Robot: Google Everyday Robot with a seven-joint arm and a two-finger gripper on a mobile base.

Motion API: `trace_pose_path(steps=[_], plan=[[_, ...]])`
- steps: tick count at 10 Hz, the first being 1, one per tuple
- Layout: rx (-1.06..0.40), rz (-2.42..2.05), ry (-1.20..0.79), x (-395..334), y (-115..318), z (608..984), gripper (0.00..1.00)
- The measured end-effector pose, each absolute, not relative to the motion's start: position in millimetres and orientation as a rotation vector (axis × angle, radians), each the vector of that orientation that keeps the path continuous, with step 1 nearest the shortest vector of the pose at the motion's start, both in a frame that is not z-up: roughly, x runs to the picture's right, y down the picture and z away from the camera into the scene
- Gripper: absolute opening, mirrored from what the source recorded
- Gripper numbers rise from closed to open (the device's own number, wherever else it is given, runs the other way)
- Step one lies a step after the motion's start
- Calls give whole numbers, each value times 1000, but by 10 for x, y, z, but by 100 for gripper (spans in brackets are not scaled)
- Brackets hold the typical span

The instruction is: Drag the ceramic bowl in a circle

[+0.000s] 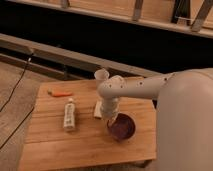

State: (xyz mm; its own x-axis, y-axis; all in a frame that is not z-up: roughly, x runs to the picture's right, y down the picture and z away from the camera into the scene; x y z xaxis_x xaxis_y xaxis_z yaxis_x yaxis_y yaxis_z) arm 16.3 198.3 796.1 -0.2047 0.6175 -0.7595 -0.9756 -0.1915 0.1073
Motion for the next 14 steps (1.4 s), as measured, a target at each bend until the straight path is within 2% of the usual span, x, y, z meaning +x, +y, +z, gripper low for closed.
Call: trace_pose_path(steps=[5,8,11,14], plan=[[-685,1631,693,260,1913,8132,0],[-653,1574,655,232,1673,8271,0],[-659,1475,596,-156,1447,8323,0],[-688,1424,562,-460,1436,8350,0]])
